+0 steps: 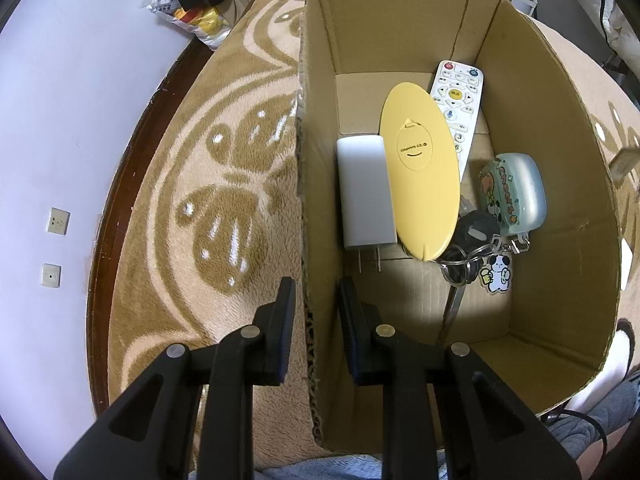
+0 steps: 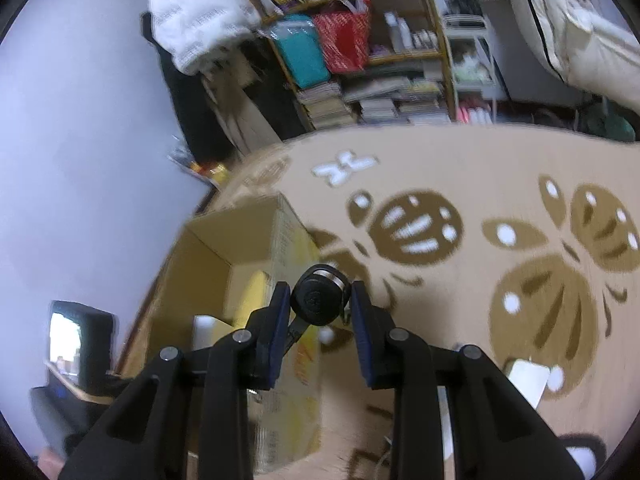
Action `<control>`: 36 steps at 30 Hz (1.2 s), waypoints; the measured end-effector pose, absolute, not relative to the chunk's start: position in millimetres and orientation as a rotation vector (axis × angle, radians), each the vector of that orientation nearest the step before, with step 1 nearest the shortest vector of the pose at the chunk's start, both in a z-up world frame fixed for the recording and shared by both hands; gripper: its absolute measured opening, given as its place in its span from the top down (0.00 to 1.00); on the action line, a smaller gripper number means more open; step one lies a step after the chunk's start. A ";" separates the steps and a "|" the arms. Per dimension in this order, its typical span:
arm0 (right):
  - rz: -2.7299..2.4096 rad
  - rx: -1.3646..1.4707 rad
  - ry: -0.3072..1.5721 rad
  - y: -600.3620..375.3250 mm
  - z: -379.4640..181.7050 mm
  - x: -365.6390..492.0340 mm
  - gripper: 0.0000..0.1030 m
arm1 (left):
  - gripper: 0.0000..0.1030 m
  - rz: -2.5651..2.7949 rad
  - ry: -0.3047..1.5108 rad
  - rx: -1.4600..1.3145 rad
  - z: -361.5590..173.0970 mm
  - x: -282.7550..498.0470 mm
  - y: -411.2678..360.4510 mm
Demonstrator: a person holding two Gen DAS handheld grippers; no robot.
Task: Organize rigid objects
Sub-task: 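Grasp the black round item and carry it into the box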
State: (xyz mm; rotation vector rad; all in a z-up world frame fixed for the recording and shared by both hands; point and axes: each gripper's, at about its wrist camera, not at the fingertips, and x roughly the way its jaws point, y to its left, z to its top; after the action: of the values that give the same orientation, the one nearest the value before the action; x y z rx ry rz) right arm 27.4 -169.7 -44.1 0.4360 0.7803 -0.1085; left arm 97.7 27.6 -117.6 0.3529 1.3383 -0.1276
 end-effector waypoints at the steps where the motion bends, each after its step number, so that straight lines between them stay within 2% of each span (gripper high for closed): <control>1: -0.096 0.415 0.755 -164.3 -34.7 26.0 0.69 | 0.80 -0.126 1.340 0.347 -117.5 98.2 28.1; 7: -0.002 0.354 0.660 -139.9 -6.1 20.9 0.69 | 0.80 -0.125 1.344 0.335 -116.9 98.6 30.3; 11: 0.047 0.317 0.639 -125.4 -0.3 22.7 0.69 | 0.87 -0.139 1.351 0.335 -117.2 98.0 28.7; 18: 0.129 0.321 0.662 -110.2 -12.8 28.4 0.69 | 0.90 -0.146 1.347 0.348 -118.2 95.8 25.3; 29: 0.138 0.313 0.783 -108.1 -53.6 38.7 0.69 | 0.88 -0.133 1.359 0.335 -120.8 97.1 27.1; 36: 0.165 0.284 0.759 -98.0 -50.2 36.3 0.69 | 0.87 -0.130 1.355 0.340 -120.8 96.4 25.6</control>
State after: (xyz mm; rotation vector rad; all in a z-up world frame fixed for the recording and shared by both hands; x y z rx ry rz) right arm 36.3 -98.0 -50.2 0.2838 0.7590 0.1654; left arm 96.4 25.6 -120.8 0.3402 1.3548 -0.1301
